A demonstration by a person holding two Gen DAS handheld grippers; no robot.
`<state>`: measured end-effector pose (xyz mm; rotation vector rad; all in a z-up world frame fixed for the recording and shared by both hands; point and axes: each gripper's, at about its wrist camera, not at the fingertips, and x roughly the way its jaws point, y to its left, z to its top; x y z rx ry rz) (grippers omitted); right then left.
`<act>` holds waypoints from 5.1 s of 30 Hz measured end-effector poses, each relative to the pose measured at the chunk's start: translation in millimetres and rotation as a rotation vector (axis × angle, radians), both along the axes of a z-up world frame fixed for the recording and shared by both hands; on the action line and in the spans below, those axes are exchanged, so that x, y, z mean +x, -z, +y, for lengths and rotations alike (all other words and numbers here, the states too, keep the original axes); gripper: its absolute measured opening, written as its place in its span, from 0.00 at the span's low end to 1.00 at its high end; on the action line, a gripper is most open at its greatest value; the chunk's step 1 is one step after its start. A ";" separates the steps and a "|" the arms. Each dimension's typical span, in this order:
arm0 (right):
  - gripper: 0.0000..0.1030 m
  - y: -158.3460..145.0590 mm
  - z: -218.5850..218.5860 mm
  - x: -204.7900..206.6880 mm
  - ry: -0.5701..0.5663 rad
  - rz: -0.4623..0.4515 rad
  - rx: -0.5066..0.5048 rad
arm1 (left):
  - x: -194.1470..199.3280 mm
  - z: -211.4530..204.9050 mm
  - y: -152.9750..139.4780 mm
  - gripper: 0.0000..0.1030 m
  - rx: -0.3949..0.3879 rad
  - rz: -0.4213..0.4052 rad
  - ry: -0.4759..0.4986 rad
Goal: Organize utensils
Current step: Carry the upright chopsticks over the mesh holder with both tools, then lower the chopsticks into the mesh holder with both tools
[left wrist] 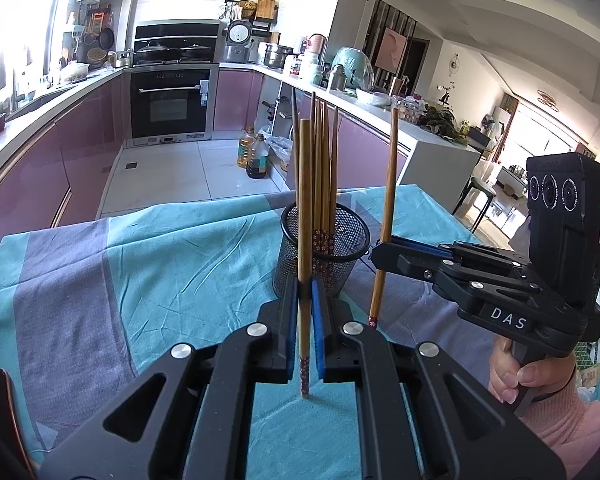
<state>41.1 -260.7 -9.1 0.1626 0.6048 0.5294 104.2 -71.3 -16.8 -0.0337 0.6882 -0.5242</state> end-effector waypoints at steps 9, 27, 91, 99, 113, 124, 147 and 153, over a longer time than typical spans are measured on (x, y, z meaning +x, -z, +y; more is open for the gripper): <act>0.06 -1.0 -2.3 1.3 0.004 -0.005 -0.001 | -0.1 -0.4 -4.5 0.07 -0.008 -0.006 0.009; 0.06 -5.2 -4.8 2.1 0.008 -0.017 0.000 | 1.8 0.4 -9.2 0.07 -0.001 -0.019 0.000; 0.06 -43.4 -19.6 20.7 0.045 -0.120 0.025 | -4.3 -2.9 -58.6 0.07 -0.037 -0.123 0.035; 0.06 -51.8 -23.9 26.7 0.056 -0.139 0.040 | -7.2 3.8 -70.2 0.07 -0.055 -0.162 0.029; 0.06 -65.6 -21.5 36.1 0.080 -0.179 0.044 | -15.8 -2.6 -80.7 0.07 -0.068 -0.219 0.022; 0.06 -55.9 -15.0 50.4 0.118 -0.161 0.029 | -24.0 -14.6 -67.0 0.07 -0.032 -0.202 0.019; 0.06 -31.4 -7.8 63.6 0.135 -0.109 -0.003 | -25.0 -22.3 -68.7 0.07 0.032 -0.142 0.039; 0.06 -23.4 -9.6 65.5 0.138 -0.091 -0.003 | -17.1 -21.4 -65.7 0.07 0.050 -0.122 0.041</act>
